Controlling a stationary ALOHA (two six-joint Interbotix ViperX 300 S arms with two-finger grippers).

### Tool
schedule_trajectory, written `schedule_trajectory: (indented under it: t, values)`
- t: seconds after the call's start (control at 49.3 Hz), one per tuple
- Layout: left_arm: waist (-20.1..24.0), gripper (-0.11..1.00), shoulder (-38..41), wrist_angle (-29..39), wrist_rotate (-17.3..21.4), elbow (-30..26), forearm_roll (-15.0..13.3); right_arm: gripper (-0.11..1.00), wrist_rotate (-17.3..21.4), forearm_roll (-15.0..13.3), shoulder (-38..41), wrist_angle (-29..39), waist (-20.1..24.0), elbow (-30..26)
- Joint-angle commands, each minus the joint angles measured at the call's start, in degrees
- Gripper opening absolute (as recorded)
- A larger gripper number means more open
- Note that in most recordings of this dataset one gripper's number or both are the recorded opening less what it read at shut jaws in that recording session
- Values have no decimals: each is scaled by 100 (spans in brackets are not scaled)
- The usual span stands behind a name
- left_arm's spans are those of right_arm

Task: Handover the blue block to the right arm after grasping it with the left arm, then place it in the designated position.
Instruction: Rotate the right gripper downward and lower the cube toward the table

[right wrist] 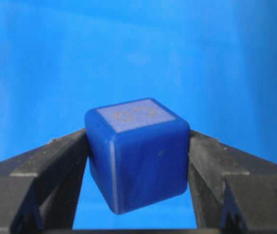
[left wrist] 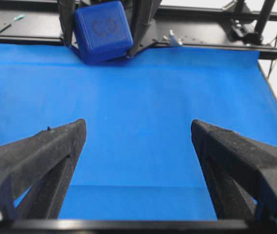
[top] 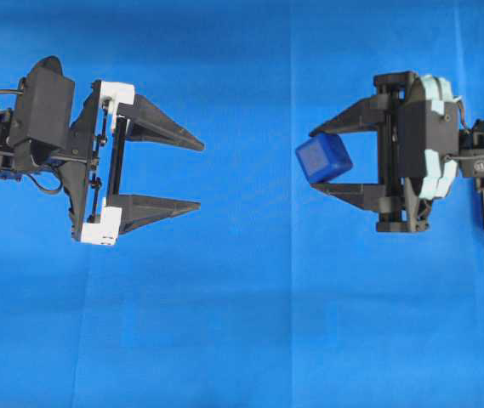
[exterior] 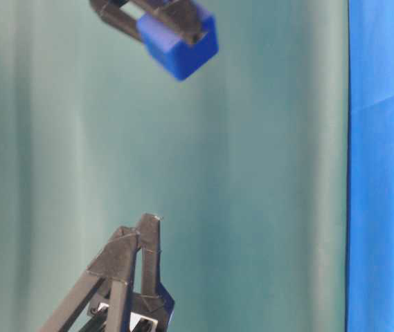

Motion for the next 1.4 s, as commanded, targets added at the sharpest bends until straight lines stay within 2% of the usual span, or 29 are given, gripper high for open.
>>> schedule_trajectory:
  t: [0.0,0.182,1.074,1.378]
  values:
    - [-9,93,-105,-44,0,-105,9,52,9,88,-62,211,79,-62]
    - [-9,93,-97,-44,-9,-105,9,52,9,132,-70,439,141,-62]
    - [-9,93,-97,-44,-9,-105,9,52,-18,132,-70,448,141,-62]
    - [0,93,-105,-44,-9,-105,9,52,18,185,88,167,141,9]
